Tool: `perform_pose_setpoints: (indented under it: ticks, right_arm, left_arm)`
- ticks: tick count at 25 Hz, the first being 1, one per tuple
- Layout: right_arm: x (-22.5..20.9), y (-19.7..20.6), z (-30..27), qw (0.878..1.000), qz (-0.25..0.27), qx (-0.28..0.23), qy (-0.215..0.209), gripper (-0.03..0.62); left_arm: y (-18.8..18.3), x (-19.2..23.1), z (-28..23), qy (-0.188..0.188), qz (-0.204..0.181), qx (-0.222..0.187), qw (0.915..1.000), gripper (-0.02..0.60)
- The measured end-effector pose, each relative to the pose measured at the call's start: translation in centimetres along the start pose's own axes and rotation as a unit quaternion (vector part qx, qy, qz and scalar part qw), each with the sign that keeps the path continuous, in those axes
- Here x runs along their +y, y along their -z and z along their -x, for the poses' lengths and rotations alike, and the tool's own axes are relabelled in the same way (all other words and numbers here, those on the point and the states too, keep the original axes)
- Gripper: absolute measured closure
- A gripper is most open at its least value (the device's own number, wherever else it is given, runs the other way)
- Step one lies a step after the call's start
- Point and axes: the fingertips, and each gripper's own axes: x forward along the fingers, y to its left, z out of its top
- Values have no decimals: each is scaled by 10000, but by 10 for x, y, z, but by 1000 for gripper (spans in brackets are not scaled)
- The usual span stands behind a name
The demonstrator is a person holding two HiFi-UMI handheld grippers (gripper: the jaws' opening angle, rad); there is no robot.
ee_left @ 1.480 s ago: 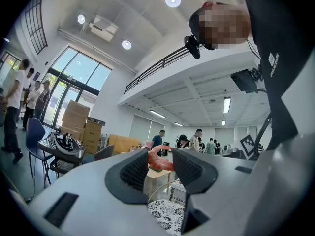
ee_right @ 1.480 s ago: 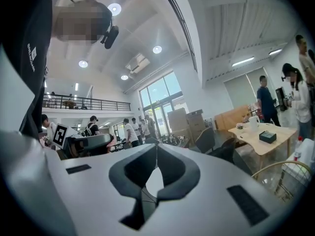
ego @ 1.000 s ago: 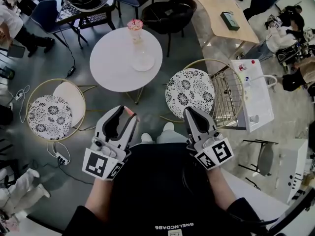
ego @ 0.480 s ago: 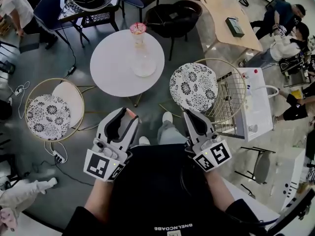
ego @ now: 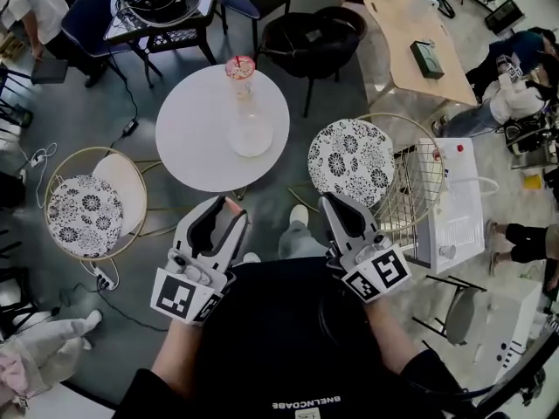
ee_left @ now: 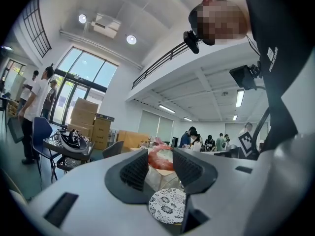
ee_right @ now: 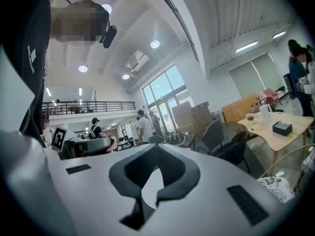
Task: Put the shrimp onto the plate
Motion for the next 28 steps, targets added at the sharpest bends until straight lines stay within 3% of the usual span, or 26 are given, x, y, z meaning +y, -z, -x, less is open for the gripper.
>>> perform_pose_setpoints:
  ticks: [9,19,28]
  right_arm:
    - [-62,-21,-31,9996,-44,45,-290,576]
    - [-116,-31,-49,9969,-188,195,-736,576]
    - [-139,-33,-59,9941,-246,377,-986,576]
  left_arm:
    - [4,10,-71,-168,19,127,9998,423]
    - [15,16,-124,-797,-85,493,9956,423]
    - [20,27,-151,-1195,-28,726,9902,423]
